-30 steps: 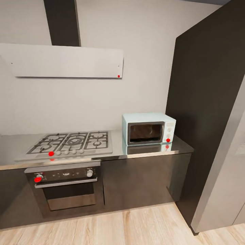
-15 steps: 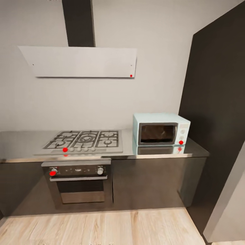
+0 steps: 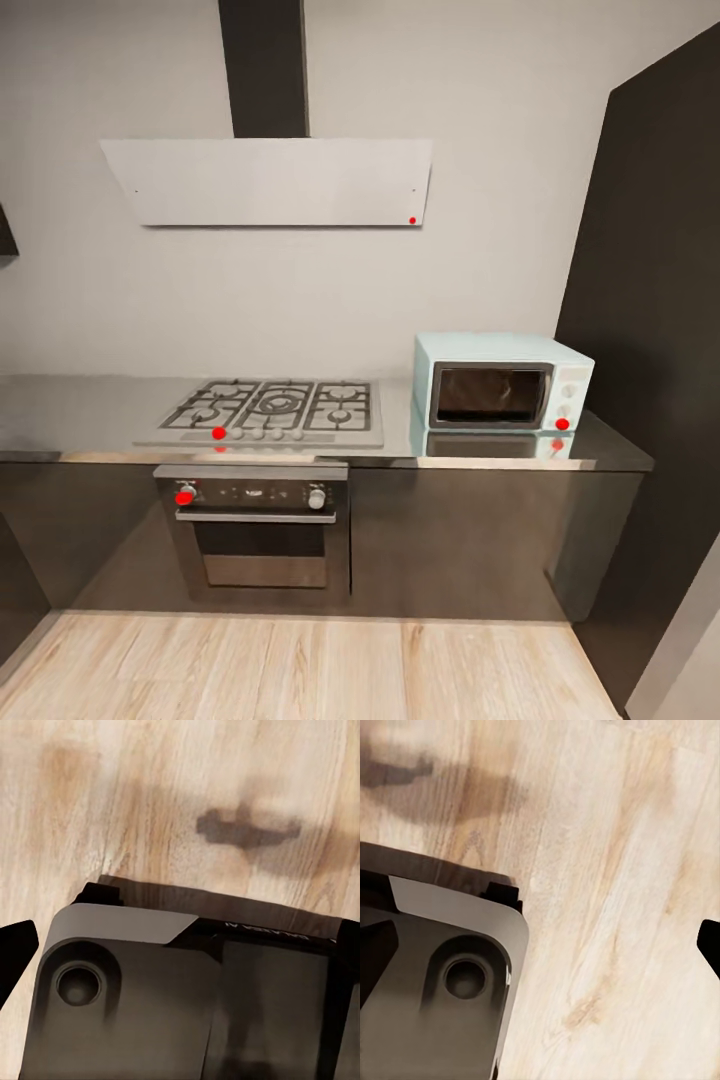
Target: In the kitchen, take the popcorn bag from the countertop, put it into the microwave, and heat it until the popcorn is cooked so the cooked popcorn ends up inside the bag.
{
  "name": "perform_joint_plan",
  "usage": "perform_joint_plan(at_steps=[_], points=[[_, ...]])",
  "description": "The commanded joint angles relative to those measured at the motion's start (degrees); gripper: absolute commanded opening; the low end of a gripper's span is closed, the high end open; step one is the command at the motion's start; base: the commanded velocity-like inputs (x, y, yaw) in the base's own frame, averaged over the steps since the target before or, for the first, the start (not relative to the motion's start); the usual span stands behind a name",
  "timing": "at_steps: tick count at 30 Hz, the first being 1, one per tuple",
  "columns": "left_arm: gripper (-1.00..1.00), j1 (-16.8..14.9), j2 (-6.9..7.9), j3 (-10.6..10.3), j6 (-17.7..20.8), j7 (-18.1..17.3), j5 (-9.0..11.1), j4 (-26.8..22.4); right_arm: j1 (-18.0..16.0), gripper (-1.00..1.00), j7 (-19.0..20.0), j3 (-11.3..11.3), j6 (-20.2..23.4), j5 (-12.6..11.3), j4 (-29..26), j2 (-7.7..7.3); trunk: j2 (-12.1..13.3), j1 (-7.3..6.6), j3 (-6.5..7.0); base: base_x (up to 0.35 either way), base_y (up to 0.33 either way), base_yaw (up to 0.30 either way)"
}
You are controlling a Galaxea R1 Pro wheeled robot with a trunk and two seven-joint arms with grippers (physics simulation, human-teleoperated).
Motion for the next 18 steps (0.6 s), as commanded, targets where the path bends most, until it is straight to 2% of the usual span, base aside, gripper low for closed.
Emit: perform_joint_plan(at_steps=[1, 8, 18], points=[[1.0, 0.0, -0.01, -0.5, -0.2, 0.1, 0.5, 0.0, -0.1, 1.0, 0.0, 0.1, -0.3, 0.5, 0.2, -0.01, 0.0, 0.0, -0.07, 0.0, 0.0, 0.003], [1.0, 0.0, 0.16, -0.4, 0.0, 0.1, 0.6, 0.0, -0.1, 1.0, 0.0, 0.1, -0.3, 0.6, 0.2, 0.01, 0.0, 0.0, -0.07, 0.0, -0.027, 0.0], [1.0, 0.0, 0.17, -0.5, 0.0, 0.1, 0.5, 0.0, -0.1, 1.0, 0.0, 0.1, -0.4, 0.7, 0.2, -0.03, 0.0, 0.0, -0.07, 0.0, -0.255, 0.0]])
